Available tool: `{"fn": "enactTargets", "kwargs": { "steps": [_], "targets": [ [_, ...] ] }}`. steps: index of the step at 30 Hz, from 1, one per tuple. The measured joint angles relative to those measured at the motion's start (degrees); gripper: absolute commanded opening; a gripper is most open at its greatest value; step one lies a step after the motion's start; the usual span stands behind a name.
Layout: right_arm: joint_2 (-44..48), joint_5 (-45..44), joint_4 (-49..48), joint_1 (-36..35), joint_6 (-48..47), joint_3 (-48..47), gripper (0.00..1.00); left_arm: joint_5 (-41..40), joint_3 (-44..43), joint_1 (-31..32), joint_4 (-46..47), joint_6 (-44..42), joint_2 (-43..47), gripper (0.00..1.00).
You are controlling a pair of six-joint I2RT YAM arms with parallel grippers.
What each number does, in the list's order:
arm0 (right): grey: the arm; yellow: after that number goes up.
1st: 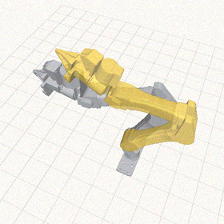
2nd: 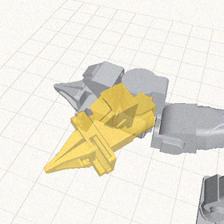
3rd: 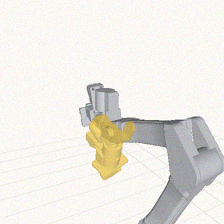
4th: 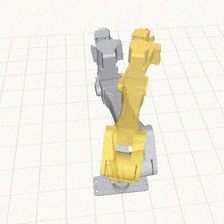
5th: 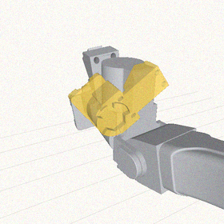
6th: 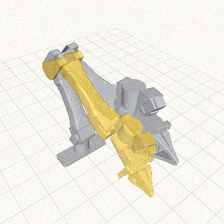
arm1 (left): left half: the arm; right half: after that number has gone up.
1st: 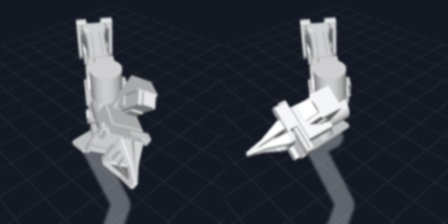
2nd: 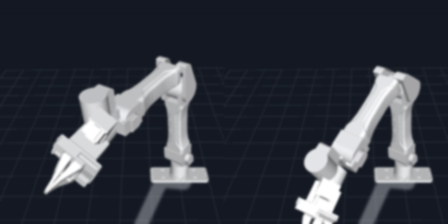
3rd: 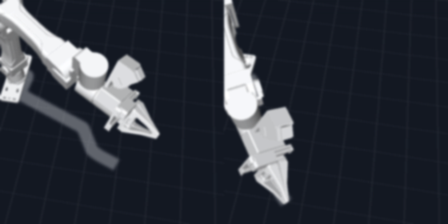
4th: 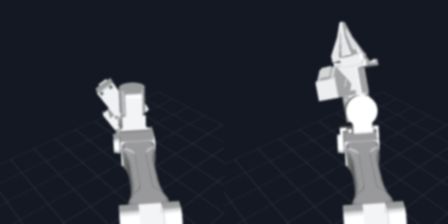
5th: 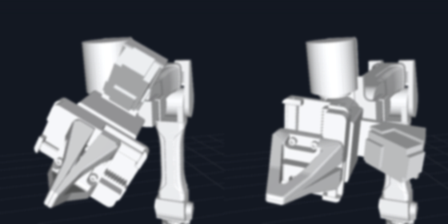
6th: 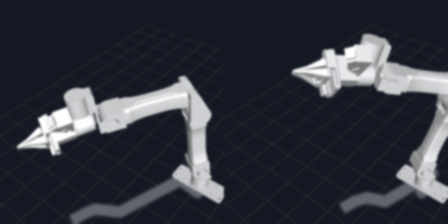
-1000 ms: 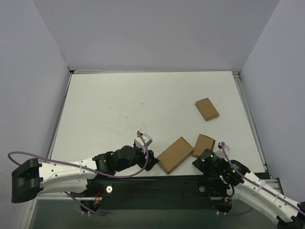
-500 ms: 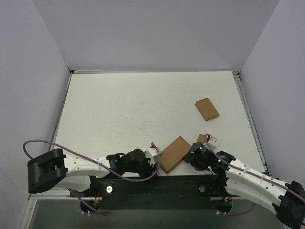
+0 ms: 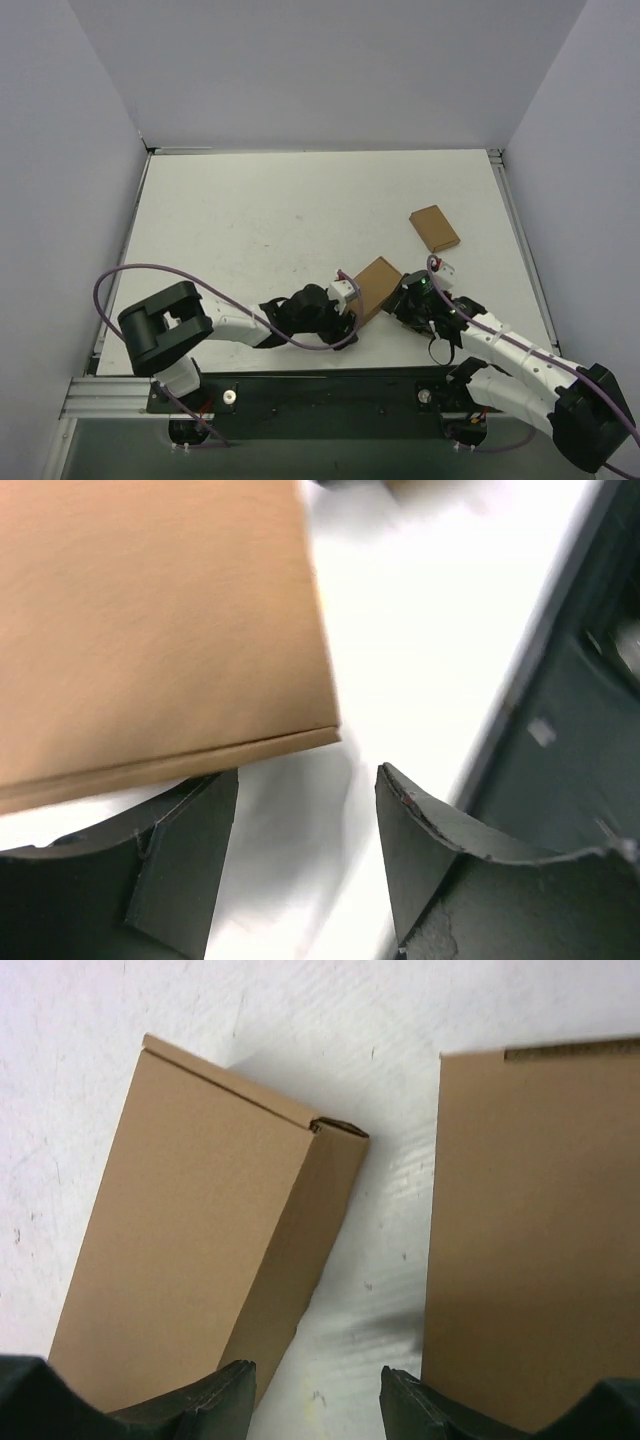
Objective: Fold the paper box
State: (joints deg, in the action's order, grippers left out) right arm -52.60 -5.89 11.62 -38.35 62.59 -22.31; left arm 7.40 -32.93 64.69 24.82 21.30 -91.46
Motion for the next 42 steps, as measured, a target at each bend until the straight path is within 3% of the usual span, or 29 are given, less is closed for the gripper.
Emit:
{"fn": "enactTargets", "kwargs": {
  "steps": [9, 16, 23, 27, 32, 36, 42],
  "targets": [
    [-4.2, 3.43, -2.03, 9.62, -8.35, -7.13, 0.58, 5.84, -13.44, -7.69, 5.66, -3.98, -14.16, 0.67],
    [0.66, 3.78, -0.46, 13.33, -11.91, -9.4, 0.69, 10.1, -24.7, -11.47, 7.41, -5.14, -24.26, 0.67],
    [4.87, 3.8, 2.54, 15.93, -14.36, -9.44, 0.75, 11.52, -30.4, -16.55, 8.44, -5.49, -27.02, 0.71],
    [4.76, 4.28, 3.43, 16.83, -17.2, -9.68, 0.76, 11.17, -23.45, -18.64, 9.88, -5.44, -22.05, 0.75],
    [0.7, 6.19, 4.0, 21.33, -21.88, -12.31, 0.77, 8.63, -10.99, -24.39, 8.85, -4.5, -9.14, 0.78],
    [-1.31, 7.08, 4.02, 26.18, -26.36, -15.17, 0.78, 3.28, -6.58, -33.35, 5.03, -1.81, 2.56, 0.79],
    [1.49, 10.91, 3.45, 38.77, -31.23, -17.03, 0.78, -1.99, -4.2, -46.47, -3.41, 4.26, 17.99, 0.89]
  ]
}}
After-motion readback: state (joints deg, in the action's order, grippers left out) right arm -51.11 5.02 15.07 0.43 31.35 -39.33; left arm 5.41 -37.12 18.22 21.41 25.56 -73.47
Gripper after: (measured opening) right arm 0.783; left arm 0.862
